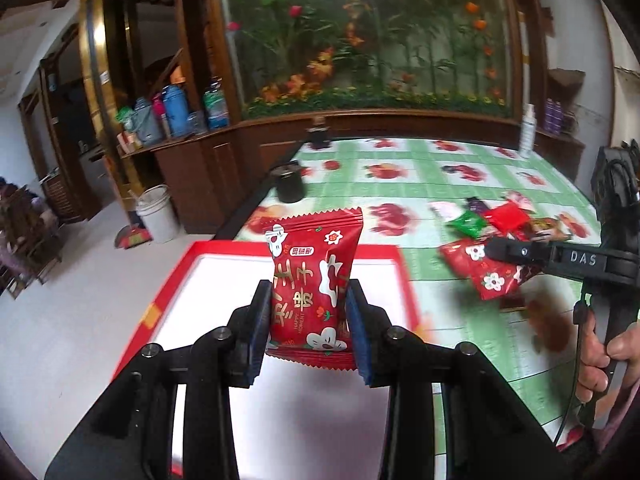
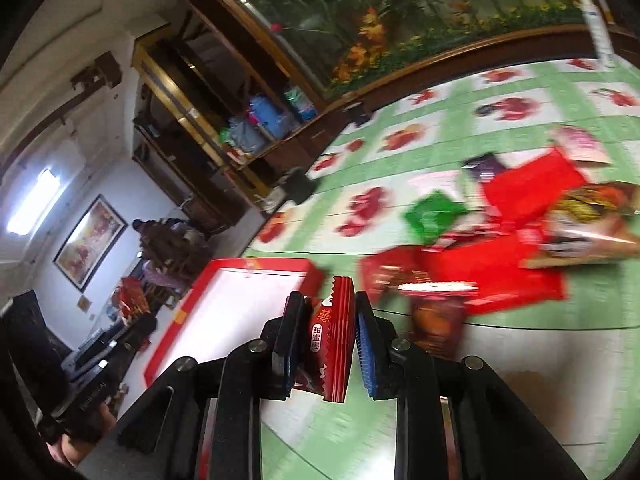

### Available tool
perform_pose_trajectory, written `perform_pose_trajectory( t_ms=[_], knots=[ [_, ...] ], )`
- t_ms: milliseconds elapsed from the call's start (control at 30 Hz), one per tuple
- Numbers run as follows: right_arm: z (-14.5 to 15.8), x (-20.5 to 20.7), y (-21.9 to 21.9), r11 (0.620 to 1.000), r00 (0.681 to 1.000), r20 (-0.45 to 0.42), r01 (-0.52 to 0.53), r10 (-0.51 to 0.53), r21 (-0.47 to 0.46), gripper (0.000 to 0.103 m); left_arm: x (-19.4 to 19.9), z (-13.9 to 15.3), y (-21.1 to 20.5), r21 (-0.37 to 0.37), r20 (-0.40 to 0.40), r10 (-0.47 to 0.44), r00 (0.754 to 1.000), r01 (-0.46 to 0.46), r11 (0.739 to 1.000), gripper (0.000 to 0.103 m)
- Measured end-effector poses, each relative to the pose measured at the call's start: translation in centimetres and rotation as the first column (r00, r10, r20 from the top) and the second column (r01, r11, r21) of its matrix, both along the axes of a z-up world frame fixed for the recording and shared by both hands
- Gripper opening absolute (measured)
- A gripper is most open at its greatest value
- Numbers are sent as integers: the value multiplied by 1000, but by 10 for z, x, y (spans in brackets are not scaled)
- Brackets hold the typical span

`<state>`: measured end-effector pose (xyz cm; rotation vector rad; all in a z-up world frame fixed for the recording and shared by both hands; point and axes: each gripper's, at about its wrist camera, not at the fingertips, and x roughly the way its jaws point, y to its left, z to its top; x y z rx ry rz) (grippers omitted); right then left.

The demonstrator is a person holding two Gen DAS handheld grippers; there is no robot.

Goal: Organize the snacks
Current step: 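Carry both packets to the white tray and open both grippers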

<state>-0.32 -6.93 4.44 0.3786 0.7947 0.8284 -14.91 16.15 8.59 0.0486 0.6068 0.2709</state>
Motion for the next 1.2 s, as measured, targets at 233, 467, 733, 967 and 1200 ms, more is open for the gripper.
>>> perform_pose_trajectory(
  t_ms=[233, 467, 733, 967, 1200],
  knots=[
    [3, -3, 70, 995, 995, -1, -96, 96, 20, 25, -3, -10, 29, 15, -26, 88, 996, -88, 996, 34],
    [-2, -22, 114, 979, 979, 33, -201, 202, -38, 25, 3, -24, 43, 31, -60, 134, 989, -132, 991, 34],
    [-10, -43, 131, 954, 956, 59, -279, 287, -114, 28, 6, -34, 48, 59, -83, 176, 981, -171, 983, 34],
    [-8, -53, 130, 947, 949, 82, -294, 306, -130, 28, 8, -37, 46, 93, -88, 212, 973, -203, 975, 35],
    [-3, -37, 111, 972, 973, 56, -219, 224, -82, 36, 4, -32, 39, 139, -53, 223, 973, -214, 967, 66]
  ],
)
